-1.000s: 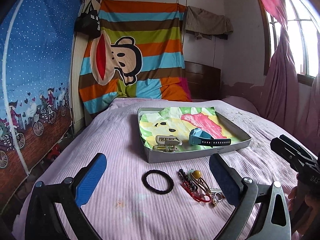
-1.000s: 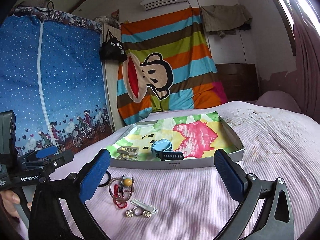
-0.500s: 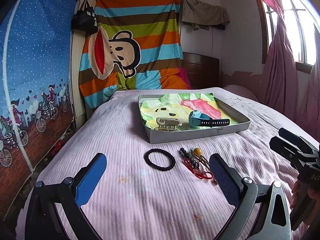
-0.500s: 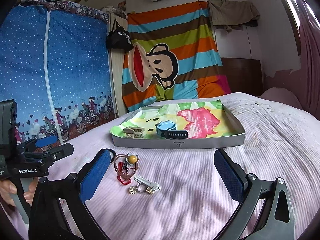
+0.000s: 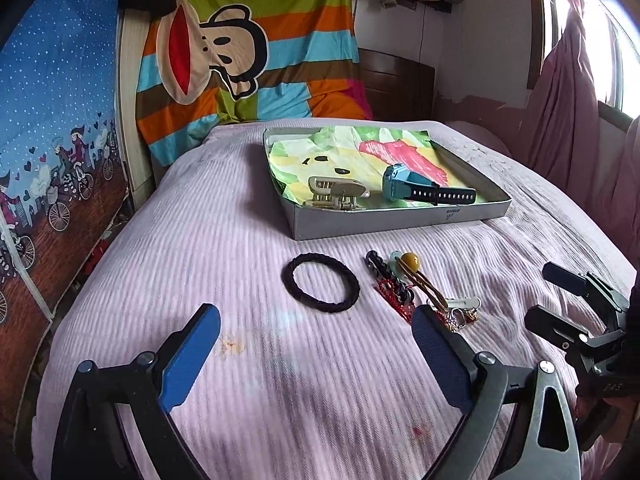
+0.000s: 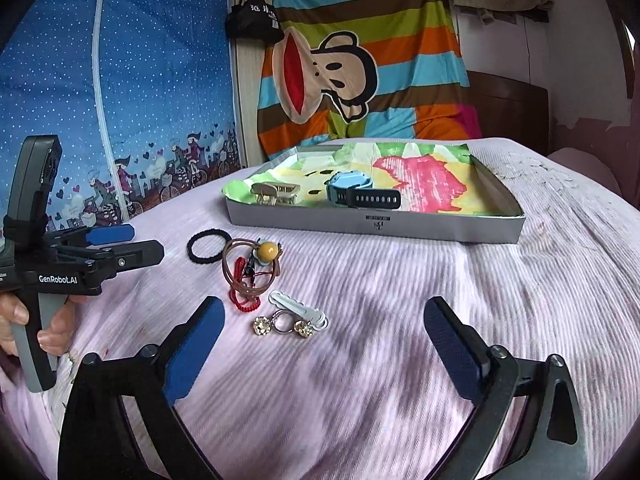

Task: Organize jewelry
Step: 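Withdraw both tools from the tray back toward the remaining jewelry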

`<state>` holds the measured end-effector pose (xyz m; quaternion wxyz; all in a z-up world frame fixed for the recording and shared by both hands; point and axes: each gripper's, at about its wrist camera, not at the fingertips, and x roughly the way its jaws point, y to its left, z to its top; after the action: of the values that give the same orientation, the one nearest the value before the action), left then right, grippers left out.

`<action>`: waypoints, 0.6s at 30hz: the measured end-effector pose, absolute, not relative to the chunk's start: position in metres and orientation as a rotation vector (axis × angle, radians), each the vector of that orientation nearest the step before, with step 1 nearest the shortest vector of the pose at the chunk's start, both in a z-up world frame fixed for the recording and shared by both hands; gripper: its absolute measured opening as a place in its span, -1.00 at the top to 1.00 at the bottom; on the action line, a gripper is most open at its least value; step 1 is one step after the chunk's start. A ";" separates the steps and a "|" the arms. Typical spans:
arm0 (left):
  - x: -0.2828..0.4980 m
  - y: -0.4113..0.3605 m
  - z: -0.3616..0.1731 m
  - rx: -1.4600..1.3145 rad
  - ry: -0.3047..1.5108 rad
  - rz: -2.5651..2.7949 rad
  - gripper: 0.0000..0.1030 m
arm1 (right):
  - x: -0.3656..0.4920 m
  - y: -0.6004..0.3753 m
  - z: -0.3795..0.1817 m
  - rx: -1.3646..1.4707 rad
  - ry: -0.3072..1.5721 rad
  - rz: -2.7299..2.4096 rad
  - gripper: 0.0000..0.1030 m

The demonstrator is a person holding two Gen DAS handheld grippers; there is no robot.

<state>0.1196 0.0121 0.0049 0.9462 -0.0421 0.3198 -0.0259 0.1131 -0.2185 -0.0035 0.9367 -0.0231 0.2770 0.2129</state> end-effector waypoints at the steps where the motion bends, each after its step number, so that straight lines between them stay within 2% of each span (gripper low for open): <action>1: 0.123 0.011 0.003 -0.083 0.664 -0.057 -0.77 | 0.116 -0.217 -0.006 -0.052 0.584 0.438 -0.44; 3: 0.128 0.010 -0.001 -0.078 0.687 -0.064 -0.64 | 0.121 -0.214 -0.012 -0.059 0.620 0.446 -0.28; 9: 0.144 0.007 -0.008 -0.063 0.732 -0.073 -0.42 | 0.138 -0.209 -0.026 -0.077 0.707 0.455 0.13; 16: 0.160 0.006 -0.012 -0.061 0.749 -0.059 -0.28 | 0.149 -0.209 -0.034 -0.073 0.749 0.462 0.34; 18: 0.163 0.006 -0.013 -0.060 0.748 -0.059 -0.19 | 0.148 -0.204 -0.035 -0.089 0.754 0.483 0.48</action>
<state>0.1627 0.0062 -0.0129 0.9299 -0.0295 0.3654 -0.0286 0.1477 -0.2041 -0.0348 0.9006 -0.0432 0.3643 0.2333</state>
